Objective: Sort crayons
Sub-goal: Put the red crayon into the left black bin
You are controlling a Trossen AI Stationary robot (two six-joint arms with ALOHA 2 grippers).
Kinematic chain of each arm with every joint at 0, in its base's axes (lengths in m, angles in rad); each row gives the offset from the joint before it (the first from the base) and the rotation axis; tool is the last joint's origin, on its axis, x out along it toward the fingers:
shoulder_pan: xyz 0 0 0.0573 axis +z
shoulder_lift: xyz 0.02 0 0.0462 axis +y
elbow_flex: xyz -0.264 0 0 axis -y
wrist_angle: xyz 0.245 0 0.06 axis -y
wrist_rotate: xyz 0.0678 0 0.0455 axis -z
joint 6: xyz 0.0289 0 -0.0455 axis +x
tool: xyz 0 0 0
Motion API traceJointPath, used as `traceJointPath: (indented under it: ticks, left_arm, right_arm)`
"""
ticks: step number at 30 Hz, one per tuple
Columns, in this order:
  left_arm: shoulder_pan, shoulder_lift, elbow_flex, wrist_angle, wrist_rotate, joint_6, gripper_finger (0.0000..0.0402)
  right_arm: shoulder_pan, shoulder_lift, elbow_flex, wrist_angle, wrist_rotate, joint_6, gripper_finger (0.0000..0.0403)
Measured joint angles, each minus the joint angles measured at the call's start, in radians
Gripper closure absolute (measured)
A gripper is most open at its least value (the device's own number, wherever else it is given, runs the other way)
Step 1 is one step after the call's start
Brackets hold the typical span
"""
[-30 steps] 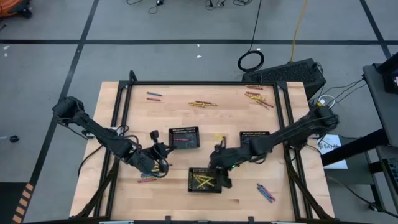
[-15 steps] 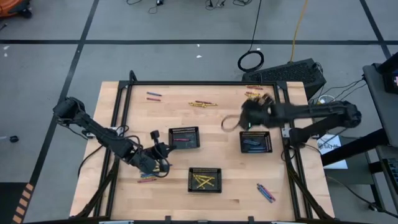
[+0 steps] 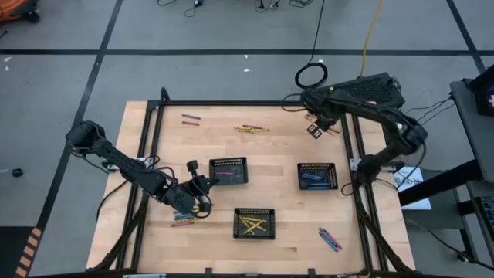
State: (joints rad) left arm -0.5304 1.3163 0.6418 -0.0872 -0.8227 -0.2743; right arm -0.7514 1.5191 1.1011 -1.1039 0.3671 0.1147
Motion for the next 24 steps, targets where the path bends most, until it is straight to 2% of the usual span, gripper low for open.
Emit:
traceJointPath:
  ticks: [6,12,24]
  left_arm:
    - [0.000,0.000,0.000,0.000,0.000,0.001,0.0400]
    - [0.000,0.000,0.000,0.000,0.006,0.001,0.0400]
    - [0.000,0.000,0.000,0.000,0.010,0.020,0.0400]
  right_arm:
    - [-0.095,0.120,0.000,0.164,0.019,-0.123,0.0273]
    - [-0.179,0.173,0.000,0.358,-0.085,-0.212,0.0258]
    - [-0.329,0.224,0.000,0.455,-0.157,-0.234,0.0267]
